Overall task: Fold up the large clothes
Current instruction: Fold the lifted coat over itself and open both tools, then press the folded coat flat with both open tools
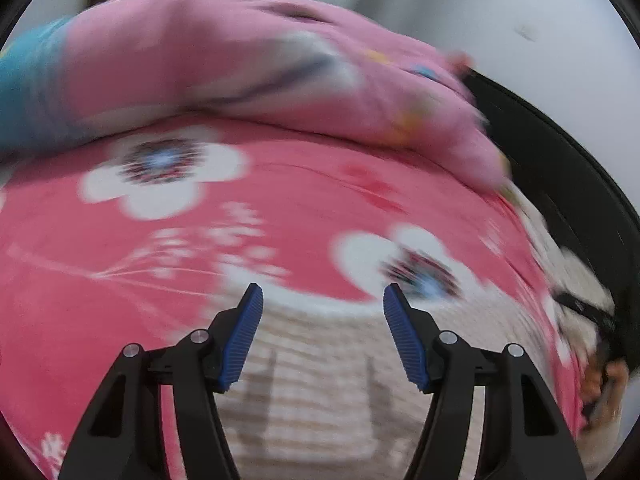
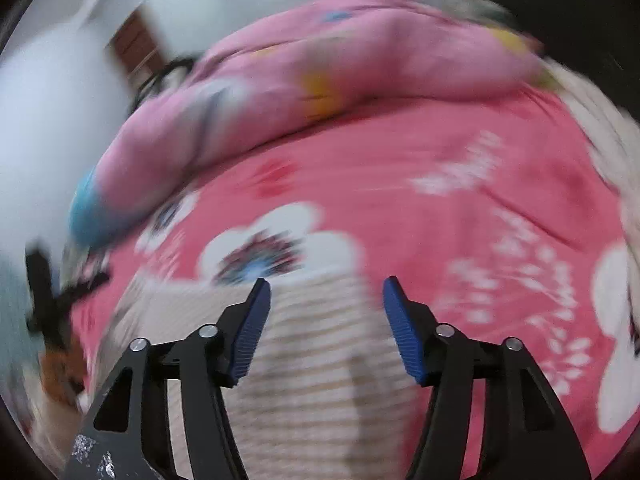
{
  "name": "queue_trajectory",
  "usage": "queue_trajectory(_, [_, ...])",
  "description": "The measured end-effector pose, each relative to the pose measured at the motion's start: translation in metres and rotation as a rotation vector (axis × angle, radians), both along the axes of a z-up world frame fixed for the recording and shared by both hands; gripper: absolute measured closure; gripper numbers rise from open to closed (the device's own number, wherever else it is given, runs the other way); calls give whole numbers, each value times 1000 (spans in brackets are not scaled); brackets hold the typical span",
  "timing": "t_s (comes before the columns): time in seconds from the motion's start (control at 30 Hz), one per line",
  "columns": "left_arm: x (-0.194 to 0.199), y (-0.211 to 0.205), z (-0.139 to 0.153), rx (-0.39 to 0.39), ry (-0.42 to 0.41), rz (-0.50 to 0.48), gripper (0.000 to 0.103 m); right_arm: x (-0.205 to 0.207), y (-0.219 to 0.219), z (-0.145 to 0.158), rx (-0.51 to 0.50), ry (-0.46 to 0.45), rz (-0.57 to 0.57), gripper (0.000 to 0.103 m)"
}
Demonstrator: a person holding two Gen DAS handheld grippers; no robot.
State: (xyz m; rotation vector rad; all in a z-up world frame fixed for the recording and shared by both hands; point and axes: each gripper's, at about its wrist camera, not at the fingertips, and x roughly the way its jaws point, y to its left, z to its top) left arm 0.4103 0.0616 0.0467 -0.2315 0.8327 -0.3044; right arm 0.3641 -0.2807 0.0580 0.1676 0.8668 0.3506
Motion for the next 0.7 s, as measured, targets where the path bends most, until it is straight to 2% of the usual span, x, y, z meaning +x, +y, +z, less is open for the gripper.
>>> queue_trajectory(0.07, [-10,-36,-7,42,20,-118,36,-7,42,-9,-81,1,77,45])
queue_trajectory(0.1, [-16,-60,-20,108,41,-170,35,-6,57,-23,-134,26,81,45])
queue_trajectory(0.17, [-20,-90,-55,264,94,-171,32,7,75,-64,-257,120,83,45])
queue_trajectory(0.2, [-23,-88,-62,256,77,-156,28,7,79,-83,-306,122,98,45])
queue_trajectory(0.23, [-24,-83,-65,226,74,-146,27,6,77,-84,-298,110,96,45])
queue_trajectory(0.27, [-23,-75,-62,185,100,-128,27,5,73,-78,-282,117,83,45])
queue_trajectory(0.33, [-34,-65,-44,168,98,-88,30,-10,63,-51,-251,131,37,45])
queue_trajectory(0.4, [-57,-62,-20,177,22,-109,30,-38,56,-25,-183,73,76,46])
queue_trajectory(0.47, [-90,-65,-7,159,-43,-181,29,-61,63,-18,-197,35,91,46])
queue_trajectory(0.53, [-108,-75,-19,191,-29,-215,29,-74,69,-35,-229,59,103,46])
queue_trajectory(0.6, [-112,-88,-56,275,54,-194,28,-73,78,-83,-316,137,95,45])
queue_trajectory(0.63, [-113,-90,-72,287,72,-183,27,-71,83,-93,-351,119,102,45])
queue_trajectory(0.7, [-117,-86,-75,274,35,-170,27,-75,83,-83,-358,121,72,45])
